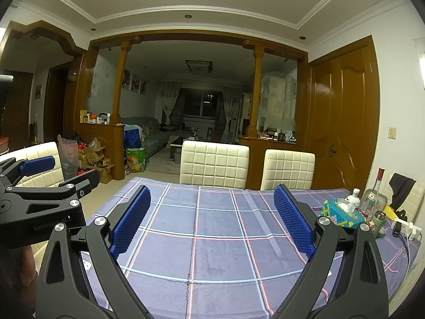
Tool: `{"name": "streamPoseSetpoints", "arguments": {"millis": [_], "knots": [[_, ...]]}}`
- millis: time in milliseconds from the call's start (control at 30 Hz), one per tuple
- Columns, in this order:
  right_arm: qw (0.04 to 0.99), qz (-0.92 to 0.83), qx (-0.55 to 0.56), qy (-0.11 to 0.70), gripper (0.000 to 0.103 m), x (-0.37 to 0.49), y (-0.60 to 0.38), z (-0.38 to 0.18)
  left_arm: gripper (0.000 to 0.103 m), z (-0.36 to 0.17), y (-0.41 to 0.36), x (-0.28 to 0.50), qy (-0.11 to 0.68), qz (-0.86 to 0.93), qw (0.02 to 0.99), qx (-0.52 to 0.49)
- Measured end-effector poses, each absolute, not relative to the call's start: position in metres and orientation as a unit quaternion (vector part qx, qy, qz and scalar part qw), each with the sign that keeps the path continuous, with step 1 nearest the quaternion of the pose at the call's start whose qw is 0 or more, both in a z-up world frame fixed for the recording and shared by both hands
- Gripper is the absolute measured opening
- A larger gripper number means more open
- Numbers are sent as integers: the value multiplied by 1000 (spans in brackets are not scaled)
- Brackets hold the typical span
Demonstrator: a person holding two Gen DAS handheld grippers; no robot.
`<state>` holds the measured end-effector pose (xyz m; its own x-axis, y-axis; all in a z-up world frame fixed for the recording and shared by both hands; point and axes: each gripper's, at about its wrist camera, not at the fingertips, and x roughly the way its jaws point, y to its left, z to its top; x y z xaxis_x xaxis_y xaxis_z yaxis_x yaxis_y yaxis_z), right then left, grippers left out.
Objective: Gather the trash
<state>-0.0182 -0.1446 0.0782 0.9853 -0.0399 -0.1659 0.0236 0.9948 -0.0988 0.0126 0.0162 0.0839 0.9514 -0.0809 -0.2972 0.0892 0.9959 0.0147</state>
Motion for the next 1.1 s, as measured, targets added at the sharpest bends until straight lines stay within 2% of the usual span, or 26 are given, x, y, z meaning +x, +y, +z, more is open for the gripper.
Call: {"name": "streamPoseSetpoints", "arguments": {"millis": [1100], "knots": [[995,-13,-47,87,94,-20,-137,77,89,87,13,10,145,-48,988,23]]}}
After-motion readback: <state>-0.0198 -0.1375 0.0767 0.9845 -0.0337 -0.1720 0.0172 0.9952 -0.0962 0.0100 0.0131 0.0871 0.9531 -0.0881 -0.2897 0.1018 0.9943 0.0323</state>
